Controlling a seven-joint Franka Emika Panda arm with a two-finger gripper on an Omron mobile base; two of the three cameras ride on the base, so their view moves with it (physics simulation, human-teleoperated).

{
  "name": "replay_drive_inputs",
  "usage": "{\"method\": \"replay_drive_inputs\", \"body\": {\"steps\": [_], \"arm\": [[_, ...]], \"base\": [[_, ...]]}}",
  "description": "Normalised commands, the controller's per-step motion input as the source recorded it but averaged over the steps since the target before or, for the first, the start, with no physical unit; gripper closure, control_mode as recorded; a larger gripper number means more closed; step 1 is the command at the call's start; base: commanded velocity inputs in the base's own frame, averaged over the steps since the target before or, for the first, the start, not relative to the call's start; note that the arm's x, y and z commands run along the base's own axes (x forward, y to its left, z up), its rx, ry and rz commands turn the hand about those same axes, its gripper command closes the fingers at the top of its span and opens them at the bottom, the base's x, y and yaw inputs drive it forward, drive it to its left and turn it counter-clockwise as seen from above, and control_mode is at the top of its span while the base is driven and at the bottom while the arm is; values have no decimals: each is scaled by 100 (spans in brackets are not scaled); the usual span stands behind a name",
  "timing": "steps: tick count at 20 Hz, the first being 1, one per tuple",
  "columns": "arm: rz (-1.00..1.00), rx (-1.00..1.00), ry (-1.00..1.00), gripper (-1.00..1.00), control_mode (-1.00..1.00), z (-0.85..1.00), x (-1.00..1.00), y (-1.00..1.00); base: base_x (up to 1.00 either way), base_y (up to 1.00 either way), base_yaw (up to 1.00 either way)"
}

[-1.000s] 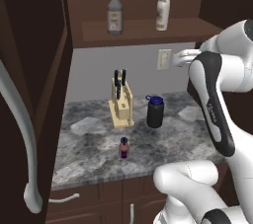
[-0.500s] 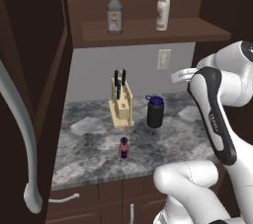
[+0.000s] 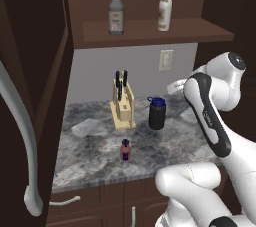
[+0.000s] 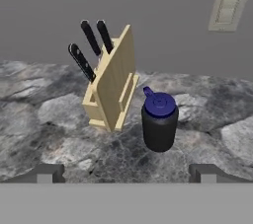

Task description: Sort all alcoholic drinks to one cabinet, and non-alcoholic drinks to the other.

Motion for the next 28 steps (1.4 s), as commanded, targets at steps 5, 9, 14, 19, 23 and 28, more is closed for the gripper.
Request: {"method": "replay_drive_inputs", "body": {"steps": [5,9,14,19,23,28], "arm": [[8,0,9,-100,-100,-39,38,0],[10,0,5,-100,-100,-37,34,0],[11,0,4,-100,-100,-34,44,0],[10,0,2,-100,-100,-36,42,0],[4,0,0,-100,-100,-23,24,0],[0,0,0,-100,-100,-17,25,0]], "base": [[0,0,0],[0,0,0],[0,0,0],[0,0,0],[0,0,0],[0,0,0]]}}
